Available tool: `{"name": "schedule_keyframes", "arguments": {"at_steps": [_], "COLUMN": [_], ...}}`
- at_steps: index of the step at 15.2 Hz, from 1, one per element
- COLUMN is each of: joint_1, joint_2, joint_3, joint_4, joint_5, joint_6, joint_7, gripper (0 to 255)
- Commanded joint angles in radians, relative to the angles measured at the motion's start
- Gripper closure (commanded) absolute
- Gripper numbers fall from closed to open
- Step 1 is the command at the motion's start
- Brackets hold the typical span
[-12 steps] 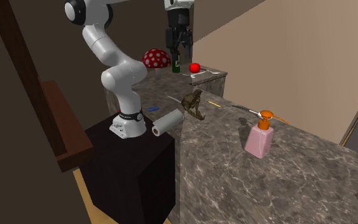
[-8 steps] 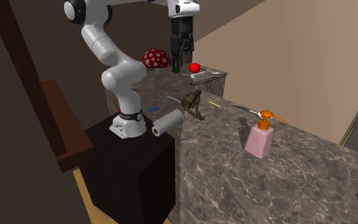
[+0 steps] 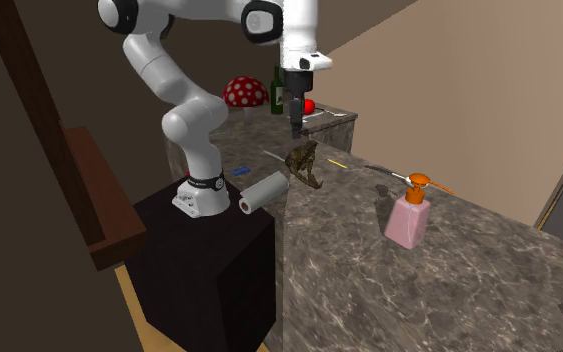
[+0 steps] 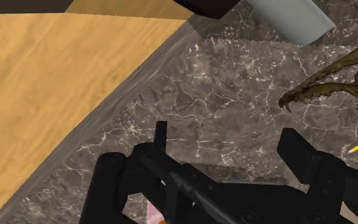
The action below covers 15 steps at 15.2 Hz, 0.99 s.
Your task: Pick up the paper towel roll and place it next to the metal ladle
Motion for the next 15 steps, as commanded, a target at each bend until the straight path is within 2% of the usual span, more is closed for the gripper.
{"name": "schedule_keyframes", "arguments": {"at_steps": [1,15], "joint_1": [0.035,0.283], "joint_2": [0.017,0.206], "joint_3": [-0.002,-0.007], "joint_4": [-0.042,-0.297], "joint_5": [0.01,0.087], "joint_6": [0.034,0.296], "joint_7": [-0.054,-0.431], "gripper": [0,0]}}
